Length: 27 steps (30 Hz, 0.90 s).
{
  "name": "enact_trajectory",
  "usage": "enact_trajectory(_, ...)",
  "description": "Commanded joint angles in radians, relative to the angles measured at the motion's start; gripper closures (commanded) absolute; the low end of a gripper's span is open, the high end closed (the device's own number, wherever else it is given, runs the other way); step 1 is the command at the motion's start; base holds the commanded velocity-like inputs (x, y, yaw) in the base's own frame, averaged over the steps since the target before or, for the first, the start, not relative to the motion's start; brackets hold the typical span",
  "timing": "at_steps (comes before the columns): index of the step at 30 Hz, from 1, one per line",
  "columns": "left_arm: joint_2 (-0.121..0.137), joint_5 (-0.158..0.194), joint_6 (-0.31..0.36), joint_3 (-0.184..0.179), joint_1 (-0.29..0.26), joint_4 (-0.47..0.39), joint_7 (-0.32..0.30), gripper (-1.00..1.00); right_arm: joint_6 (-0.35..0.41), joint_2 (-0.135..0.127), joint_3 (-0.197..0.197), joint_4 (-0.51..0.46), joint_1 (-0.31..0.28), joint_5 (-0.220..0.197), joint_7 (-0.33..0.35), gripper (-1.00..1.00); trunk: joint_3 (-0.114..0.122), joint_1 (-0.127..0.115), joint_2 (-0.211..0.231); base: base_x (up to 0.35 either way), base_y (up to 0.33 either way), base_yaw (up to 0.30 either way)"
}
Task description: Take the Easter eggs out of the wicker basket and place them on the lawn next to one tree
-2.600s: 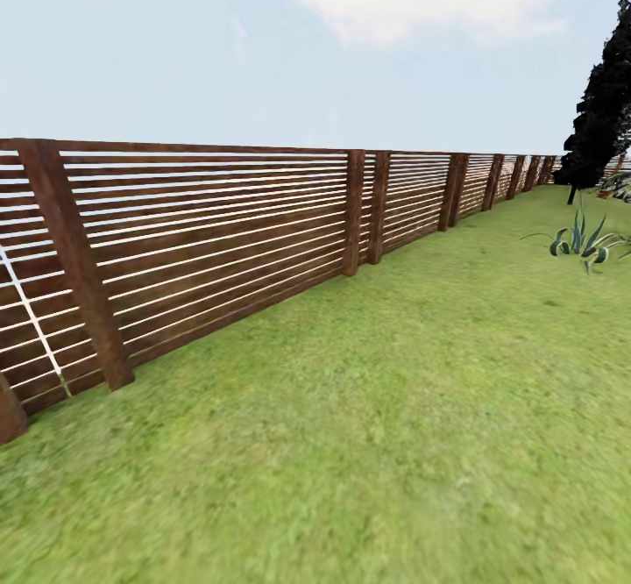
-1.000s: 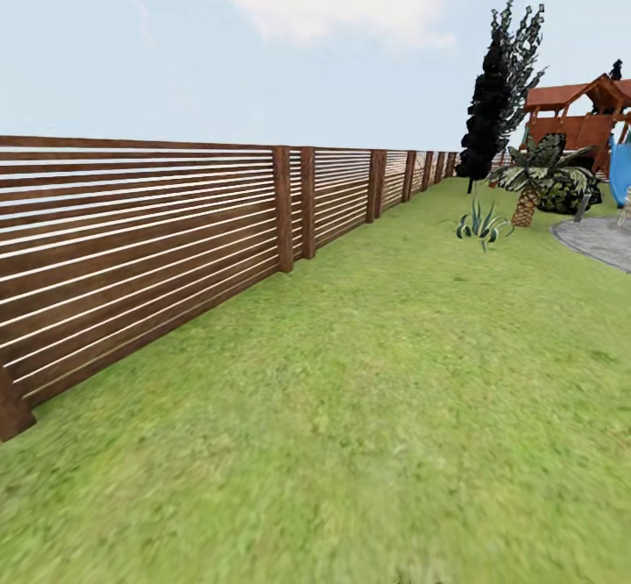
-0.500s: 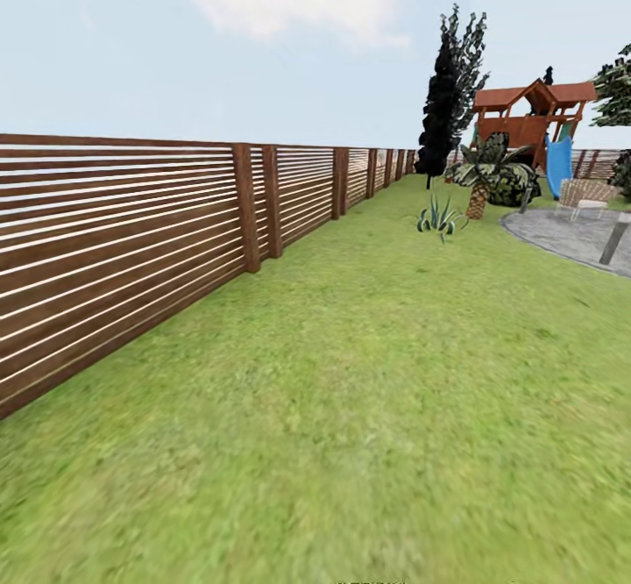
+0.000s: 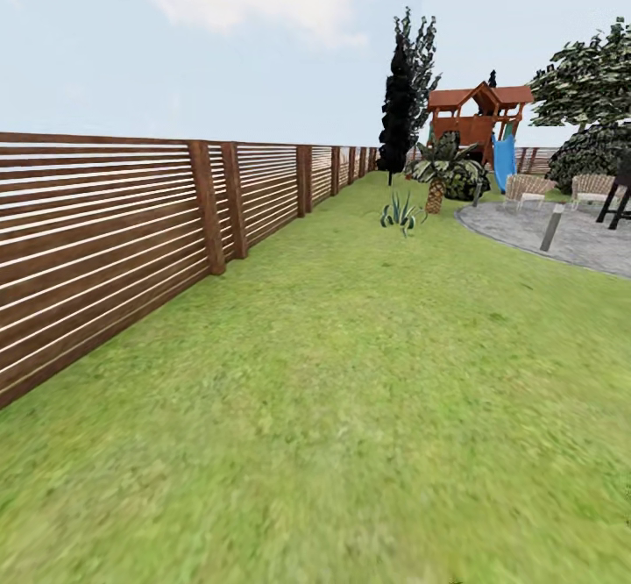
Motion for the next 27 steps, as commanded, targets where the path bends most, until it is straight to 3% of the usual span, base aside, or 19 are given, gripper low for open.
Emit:
enact_trajectory(1,0.000,0.000,0.000,0.000,0.000,0.000,0.000,-1.00,-0.005,0.001,-0.002,0.002,-0.001,-0.005,0.000,-1.00,-0.001,0.000,0.000,0.000,0.000,-0.271)
enact_trajectory(15,0.000,0.001,0.000,0.001,-0.001,0.000,0.000,-1.00,-0.005,-0.003,-0.005,0.007,0.000,-0.006,0.000,-1.00,-0.006,0.000,0.000,0.000,0.000,-0.271)
enact_trajectory(27,0.000,-0.001,0.000,0.000,-0.001,0.000,0.000,-1.00,-0.005,0.000,-0.049,0.001,0.000,-0.006,0.001,-1.00,-0.011,0.000,0.000,0.000,0.000,-0.276)
